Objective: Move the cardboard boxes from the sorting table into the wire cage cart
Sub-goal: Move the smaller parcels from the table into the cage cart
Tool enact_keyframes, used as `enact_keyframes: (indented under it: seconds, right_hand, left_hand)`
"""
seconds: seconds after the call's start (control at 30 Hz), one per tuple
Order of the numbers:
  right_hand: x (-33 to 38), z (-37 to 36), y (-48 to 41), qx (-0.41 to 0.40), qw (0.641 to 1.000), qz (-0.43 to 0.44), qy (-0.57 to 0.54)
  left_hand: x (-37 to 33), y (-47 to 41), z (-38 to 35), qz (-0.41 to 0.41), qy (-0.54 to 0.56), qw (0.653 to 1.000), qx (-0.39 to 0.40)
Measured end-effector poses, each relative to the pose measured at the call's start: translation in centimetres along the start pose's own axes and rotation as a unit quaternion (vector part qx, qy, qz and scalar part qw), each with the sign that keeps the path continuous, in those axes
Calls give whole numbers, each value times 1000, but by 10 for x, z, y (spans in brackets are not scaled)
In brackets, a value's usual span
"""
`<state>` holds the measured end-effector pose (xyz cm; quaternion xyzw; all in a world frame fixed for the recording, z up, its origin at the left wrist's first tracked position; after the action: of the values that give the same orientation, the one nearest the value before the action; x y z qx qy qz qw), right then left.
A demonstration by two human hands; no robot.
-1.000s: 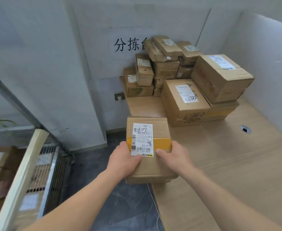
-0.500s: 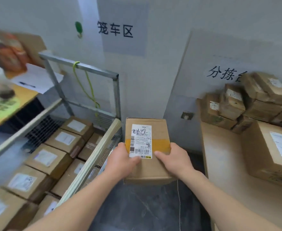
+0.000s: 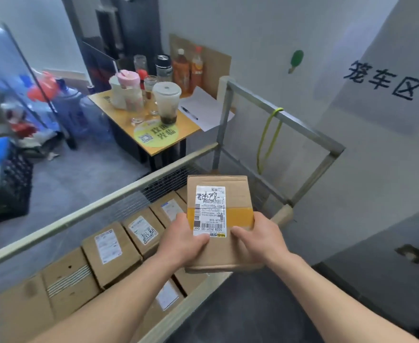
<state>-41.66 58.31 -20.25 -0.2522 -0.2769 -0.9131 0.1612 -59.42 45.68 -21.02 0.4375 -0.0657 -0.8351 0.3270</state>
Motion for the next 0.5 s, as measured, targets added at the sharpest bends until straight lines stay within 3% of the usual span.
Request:
enact_keyframes:
  seconds: [0.27, 0.5]
  right_hand:
    - [74, -110, -56, 101, 990, 52, 78]
    - [70, -224, -96, 220, 962, 100, 124]
  left_hand:
    - [122, -8, 43, 126, 60, 989, -49]
    - [228, -2, 4, 258, 127, 954, -80]
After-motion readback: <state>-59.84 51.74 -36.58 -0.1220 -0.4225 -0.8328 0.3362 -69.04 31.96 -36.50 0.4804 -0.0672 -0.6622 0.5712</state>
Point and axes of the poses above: each hand's wrist, its own y-axis away from the middle knuckle, its own z-axis out of the back of the hand, x = y × z, the point moved 7 cm from there along -y, towards the middle knuckle, and after that the axes turned 8 degrees about x, right-handed, at the moved point
